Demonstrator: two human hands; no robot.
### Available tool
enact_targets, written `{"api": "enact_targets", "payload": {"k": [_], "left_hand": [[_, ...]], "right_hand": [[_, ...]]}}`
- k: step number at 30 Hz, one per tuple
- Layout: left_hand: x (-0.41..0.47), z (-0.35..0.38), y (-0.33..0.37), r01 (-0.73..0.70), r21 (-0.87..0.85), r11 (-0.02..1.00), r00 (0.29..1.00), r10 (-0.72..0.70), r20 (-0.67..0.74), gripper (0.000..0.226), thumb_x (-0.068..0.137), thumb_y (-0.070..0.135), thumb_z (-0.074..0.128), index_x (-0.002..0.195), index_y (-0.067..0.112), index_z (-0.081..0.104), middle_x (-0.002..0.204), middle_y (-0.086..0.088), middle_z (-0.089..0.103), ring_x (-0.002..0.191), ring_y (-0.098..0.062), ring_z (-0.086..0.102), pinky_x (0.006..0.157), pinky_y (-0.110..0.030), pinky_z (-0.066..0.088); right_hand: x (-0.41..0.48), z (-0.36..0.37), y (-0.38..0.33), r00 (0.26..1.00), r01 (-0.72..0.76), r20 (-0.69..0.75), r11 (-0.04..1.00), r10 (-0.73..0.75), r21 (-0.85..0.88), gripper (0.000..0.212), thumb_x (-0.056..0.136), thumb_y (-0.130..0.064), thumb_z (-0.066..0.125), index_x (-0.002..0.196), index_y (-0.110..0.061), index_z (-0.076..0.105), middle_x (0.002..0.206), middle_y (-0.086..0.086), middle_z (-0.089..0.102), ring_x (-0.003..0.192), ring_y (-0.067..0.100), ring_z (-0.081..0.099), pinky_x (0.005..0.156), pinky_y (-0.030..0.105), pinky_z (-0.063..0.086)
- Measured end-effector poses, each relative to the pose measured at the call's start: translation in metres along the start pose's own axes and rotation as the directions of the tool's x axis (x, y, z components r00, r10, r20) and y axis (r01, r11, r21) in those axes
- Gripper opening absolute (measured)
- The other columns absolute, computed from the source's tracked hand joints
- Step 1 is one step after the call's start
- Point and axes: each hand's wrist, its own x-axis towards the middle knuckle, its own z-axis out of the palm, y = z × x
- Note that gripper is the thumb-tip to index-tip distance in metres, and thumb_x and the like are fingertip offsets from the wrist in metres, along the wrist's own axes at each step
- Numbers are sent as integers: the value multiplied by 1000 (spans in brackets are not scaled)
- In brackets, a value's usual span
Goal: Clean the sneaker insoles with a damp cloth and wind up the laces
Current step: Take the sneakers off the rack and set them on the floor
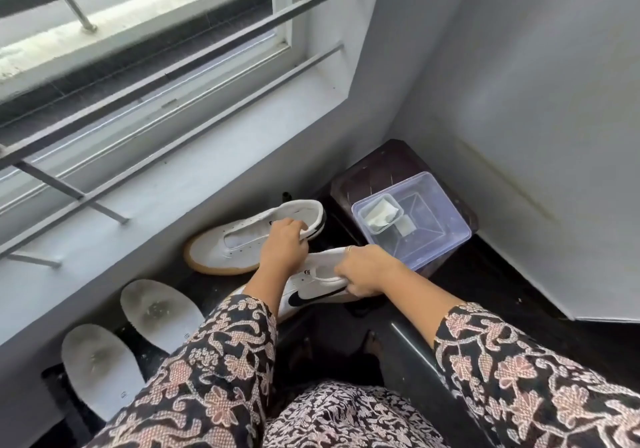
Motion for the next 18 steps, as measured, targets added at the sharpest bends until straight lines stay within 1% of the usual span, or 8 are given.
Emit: {"api": "enact_targets", "payload": {"k": [2,4,5,7,9,11,15,18], "left_hand": [[7,-2,3,30,-6,1000,1000,-30,10,40,87,9,45,126,12,54,133,-6,51,129,-25,34,103,-35,34],[14,-2,4,66,16,998,997,-67,32,43,87,9,44,130,11,51,137,-7,48,131,-26,34,106,-36,32],[18,0,6,92,23,996,994,-93,50,45,87,10,44,132,11,49,139,-8,48,132,-27,35,106,-36,31],[24,3,8,158,19,987,980,-160,121,47,89,13,44,136,10,45,140,-9,48,130,-29,40,105,-36,33],[29,7,15,200,54,978,952,-207,224,46,91,19,47,136,10,42,138,-11,50,126,-31,46,100,-36,36],[33,13,24,189,138,972,931,-222,288,44,92,24,48,134,9,41,135,-13,51,123,-32,47,98,-36,38],[40,28,41,208,234,950,920,-272,282,48,95,30,43,135,6,36,136,-16,49,125,-34,45,102,-36,34],[45,34,45,289,145,946,908,-318,272,57,92,30,51,136,0,33,137,-19,47,127,-35,43,102,-36,34]], "right_hand": [[-16,-14,10,1000,-9,-23,998,10,59,18,83,-36,55,85,-19,61,94,7,57,83,24,54,62,31,39],[-35,-25,22,997,-48,-60,989,57,139,24,77,-40,60,69,-19,51,74,0,51,68,20,44,51,28,31],[-43,-28,29,992,-78,-82,977,96,200,28,74,-40,62,65,-18,47,65,-3,47,64,19,43,47,28,27],[-56,-30,44,979,-135,-94,925,179,354,37,71,-41,68,60,-17,41,55,-5,40,57,17,41,47,29,25],[-68,-31,58,965,-186,-78,862,251,471,49,71,-48,71,56,-18,35,54,-5,37,54,13,37,50,30,25],[-78,-31,69,946,-226,-67,795,317,562,54,69,-54,72,53,-19,34,56,-7,39,57,12,38,52,30,26],[-98,-34,82,922,-245,-46,671,384,700,55,65,-55,77,52,-23,34,57,-11,37,55,8,36,54,28,25],[-116,-36,89,903,-248,-12,544,430,802,46,65,-47,82,54,-24,44,57,-13,39,56,4,39,53,23,28]]}}
